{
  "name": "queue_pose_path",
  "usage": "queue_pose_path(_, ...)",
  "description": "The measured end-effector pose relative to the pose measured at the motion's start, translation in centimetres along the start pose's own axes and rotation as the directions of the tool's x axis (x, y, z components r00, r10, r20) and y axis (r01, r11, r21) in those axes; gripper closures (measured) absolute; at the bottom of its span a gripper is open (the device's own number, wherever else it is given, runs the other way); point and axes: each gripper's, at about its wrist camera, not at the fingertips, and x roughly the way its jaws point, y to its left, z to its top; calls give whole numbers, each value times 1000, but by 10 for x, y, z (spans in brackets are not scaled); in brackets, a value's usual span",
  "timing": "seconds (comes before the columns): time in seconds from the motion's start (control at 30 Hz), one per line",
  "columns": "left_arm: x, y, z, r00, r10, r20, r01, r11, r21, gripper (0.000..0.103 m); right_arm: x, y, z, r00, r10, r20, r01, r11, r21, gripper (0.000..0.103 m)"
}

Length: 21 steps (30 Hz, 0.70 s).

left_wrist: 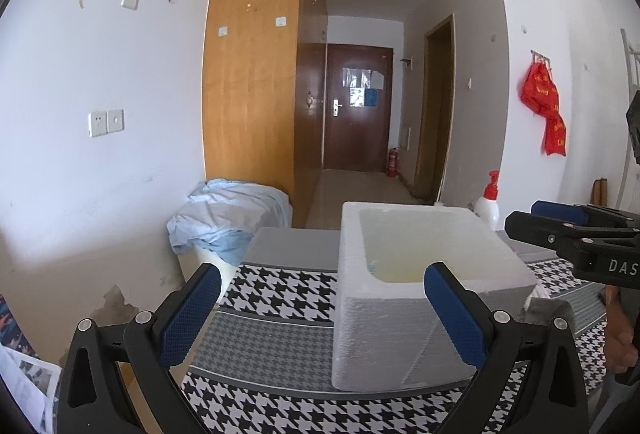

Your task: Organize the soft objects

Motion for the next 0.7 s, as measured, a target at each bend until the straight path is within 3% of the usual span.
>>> queue_pose_path(0.47,-18,-24,2,999,-37,27,36,999,19,1,-31,-6,-16,999,-14,47,14,1000,13,25)
queue_pose_path(0.7,-24,-31,3,998,-44,34,43,999,31,1,-42,-11,-25,998,0,66,-1,1000,24,12)
